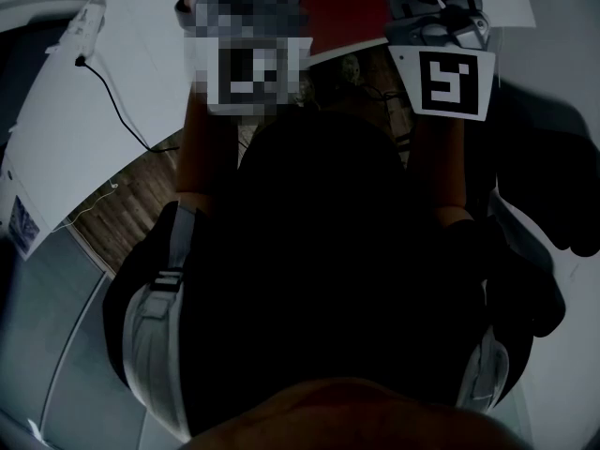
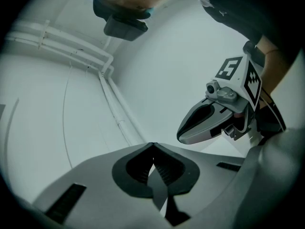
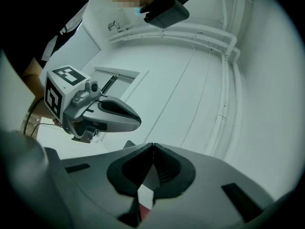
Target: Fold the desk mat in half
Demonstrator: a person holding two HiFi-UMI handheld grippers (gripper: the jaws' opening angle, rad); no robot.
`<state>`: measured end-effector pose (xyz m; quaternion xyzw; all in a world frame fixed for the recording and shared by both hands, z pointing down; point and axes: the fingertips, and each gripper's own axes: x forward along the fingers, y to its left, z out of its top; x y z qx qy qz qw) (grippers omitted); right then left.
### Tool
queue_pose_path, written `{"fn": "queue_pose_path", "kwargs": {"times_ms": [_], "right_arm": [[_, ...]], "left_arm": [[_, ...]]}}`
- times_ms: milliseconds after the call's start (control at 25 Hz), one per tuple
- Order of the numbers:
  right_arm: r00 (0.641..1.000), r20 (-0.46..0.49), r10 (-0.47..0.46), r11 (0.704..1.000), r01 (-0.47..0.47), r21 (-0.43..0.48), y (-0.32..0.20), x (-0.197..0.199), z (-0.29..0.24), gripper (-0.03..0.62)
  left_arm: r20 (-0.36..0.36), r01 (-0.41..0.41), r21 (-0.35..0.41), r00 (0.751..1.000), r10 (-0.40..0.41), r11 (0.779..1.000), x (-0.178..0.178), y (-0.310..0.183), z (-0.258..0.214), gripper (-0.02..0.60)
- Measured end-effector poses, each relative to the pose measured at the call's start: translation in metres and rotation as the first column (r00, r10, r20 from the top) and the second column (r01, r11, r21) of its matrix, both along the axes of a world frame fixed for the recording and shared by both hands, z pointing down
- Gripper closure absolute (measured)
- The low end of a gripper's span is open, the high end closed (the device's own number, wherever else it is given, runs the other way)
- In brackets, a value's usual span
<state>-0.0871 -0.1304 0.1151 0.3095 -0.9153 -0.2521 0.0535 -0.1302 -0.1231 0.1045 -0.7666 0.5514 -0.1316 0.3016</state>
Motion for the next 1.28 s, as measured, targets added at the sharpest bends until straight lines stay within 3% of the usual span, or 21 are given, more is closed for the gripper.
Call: {"fn": "queue_pose_path", "kwargs": {"times_ms": [520, 1000, 1280], "right_arm": [[0.999, -0.048, 0.002, 0.998, -0.005, -0.056, -0.048, 0.022, 0.031, 0.562], [0.996, -0.087, 0.001, 0.976, -0.02, -0.219, -0.093, 0.05, 0.095, 0.559], [0.994, -0.108, 0.004, 0.948, -0.038, -0.317, -0.134, 0.088, 0.145, 0.5]], "left_arm": [[-0.01, -0.018, -0.046, 1.0, 0.018, 0.999, 0.035, -0.044, 0.027, 0.574], [-0.012, -0.009, -0.094, 1.0, 0.008, 0.996, 0.056, -0.081, 0.067, 0.574], [-0.003, -0.002, -0.147, 1.0, 0.002, 0.989, 0.093, -0.116, 0.092, 0.574]]}}
